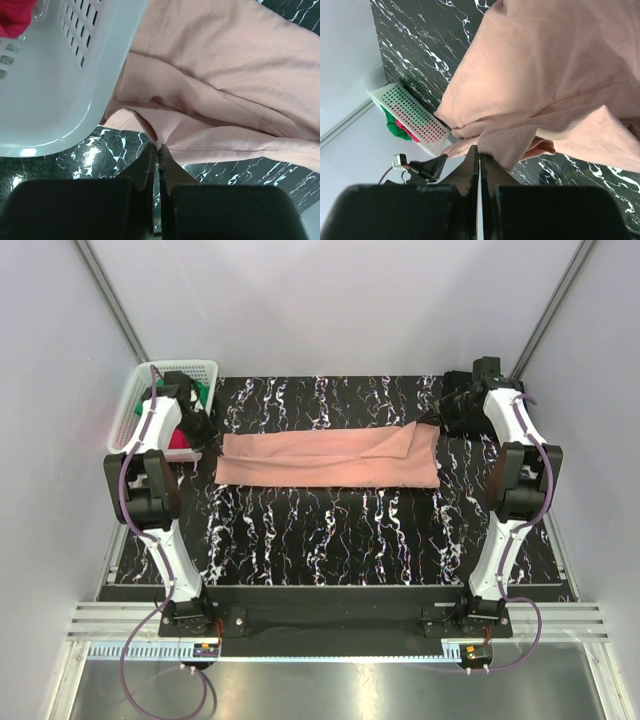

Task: Fold and stack the t-shirts
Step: Fold the tshirt

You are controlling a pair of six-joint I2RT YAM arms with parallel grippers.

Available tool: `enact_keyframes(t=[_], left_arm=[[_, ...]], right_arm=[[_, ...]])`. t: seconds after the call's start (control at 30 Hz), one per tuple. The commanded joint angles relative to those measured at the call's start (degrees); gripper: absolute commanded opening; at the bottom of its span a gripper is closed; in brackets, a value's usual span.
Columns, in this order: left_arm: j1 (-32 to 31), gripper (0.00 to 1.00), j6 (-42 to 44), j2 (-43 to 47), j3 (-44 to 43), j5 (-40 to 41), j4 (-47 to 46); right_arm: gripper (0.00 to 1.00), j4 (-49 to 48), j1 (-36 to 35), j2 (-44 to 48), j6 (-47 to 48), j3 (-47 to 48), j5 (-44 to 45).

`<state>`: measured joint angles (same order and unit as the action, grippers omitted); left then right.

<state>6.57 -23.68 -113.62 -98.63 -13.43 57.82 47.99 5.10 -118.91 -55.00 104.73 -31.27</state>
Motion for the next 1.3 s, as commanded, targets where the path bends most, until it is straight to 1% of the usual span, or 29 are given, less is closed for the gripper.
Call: enact_keyframes(t=[0.0,1.0,1.27], left_arm=[[-0.15,0.00,1.01,-0.28,-2.62,1.56,0.54],[-0.33,0.00,2.59,-6.96,-8.86,2.27,2.29],[-0.50,0.00,2.24,-8.63,-10.27,2.27,2.65]], right_arm=[[0.00,0.44,0.43,-1.41,1.57,3.38,-2.31],[0.00,0.70,0.43,-6.94,1.30,7.42,-1.43],[0.00,0.70,0.43,-9.41,2.18,10.67,-2.48]])
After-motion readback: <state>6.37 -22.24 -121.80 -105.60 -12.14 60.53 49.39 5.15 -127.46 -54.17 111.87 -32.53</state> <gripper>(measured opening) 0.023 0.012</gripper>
